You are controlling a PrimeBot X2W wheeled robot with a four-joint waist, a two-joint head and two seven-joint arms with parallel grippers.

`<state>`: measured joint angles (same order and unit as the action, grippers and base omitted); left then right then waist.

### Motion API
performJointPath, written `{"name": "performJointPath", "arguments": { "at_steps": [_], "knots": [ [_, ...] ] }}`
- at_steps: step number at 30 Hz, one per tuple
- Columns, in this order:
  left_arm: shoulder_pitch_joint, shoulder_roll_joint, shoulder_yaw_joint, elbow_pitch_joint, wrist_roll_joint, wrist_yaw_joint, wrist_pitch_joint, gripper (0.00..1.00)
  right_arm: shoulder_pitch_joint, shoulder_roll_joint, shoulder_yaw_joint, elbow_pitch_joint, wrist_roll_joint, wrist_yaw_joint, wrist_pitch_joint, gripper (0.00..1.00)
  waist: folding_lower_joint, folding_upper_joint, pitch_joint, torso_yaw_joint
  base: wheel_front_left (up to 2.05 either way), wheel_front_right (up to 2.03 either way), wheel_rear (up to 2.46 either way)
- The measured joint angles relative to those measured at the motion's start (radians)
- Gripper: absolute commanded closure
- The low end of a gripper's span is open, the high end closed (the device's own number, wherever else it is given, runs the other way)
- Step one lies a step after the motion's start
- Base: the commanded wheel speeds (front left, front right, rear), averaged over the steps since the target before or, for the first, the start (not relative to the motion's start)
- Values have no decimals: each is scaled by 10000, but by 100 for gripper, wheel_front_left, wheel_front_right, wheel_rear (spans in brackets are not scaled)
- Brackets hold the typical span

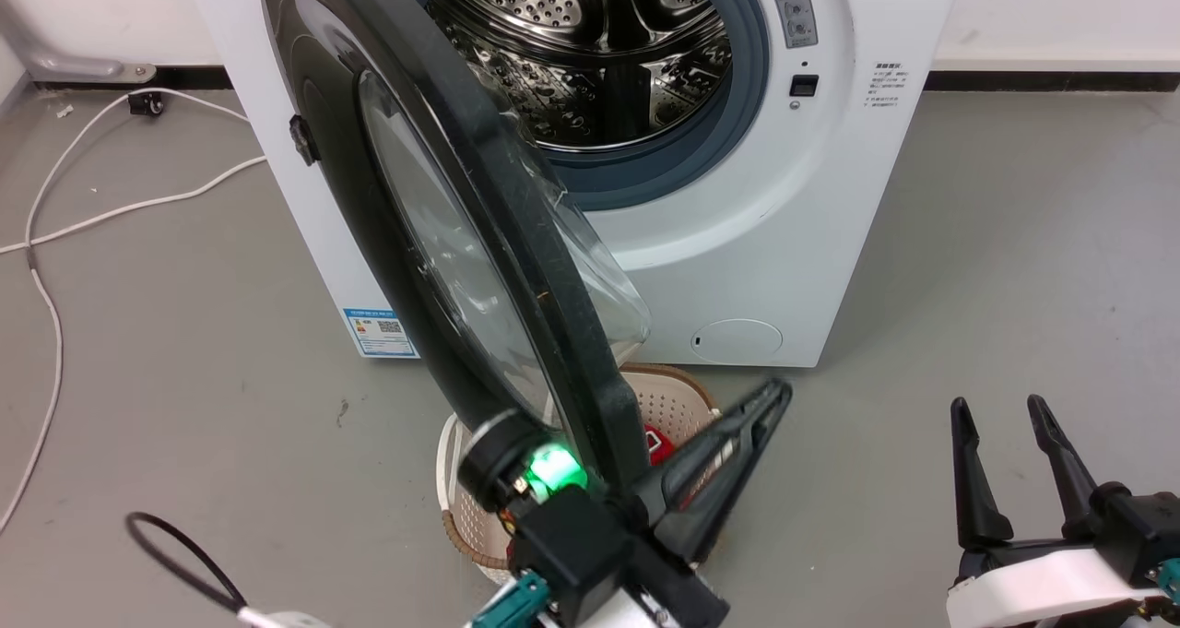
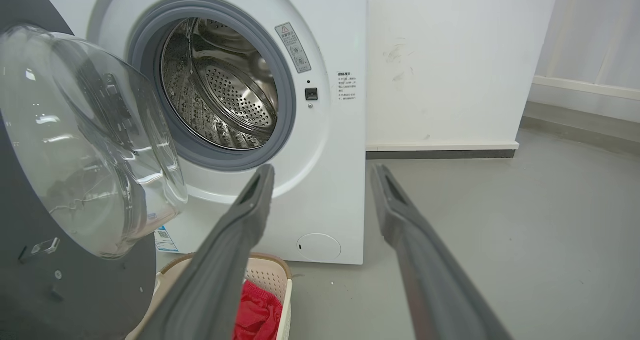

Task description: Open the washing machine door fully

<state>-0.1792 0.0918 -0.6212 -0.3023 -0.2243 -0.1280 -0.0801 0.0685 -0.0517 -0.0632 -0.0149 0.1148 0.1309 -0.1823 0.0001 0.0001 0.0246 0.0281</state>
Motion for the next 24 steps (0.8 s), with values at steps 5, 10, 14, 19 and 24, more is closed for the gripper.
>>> {"name": "performJointPath", "arguments": {
  "at_steps": [5,10,14,19,24],
  "knots": [
    [448,374,-316,566,-343,-6,727,100,1,0,6,21,2,0,71,0,0,0,39,22,0,0,0],
    [722,545,-309,878,-443,71,913,100,-2,0,35,33,4,2,82,0,0,0,73,10,0,0,0],
    [731,556,-209,1235,-441,244,871,100,-8,0,84,44,2,2,82,0,0,0,100,-34,0,0,0],
    [677,439,98,1593,-439,577,537,100,-63,0,165,104,52,2,71,0,0,0,181,-159,0,0,0],
    [332,263,395,2050,-458,798,163,100,-99,2,180,219,96,0,15,0,0,0,283,-198,0,0,0]
  ]
}}
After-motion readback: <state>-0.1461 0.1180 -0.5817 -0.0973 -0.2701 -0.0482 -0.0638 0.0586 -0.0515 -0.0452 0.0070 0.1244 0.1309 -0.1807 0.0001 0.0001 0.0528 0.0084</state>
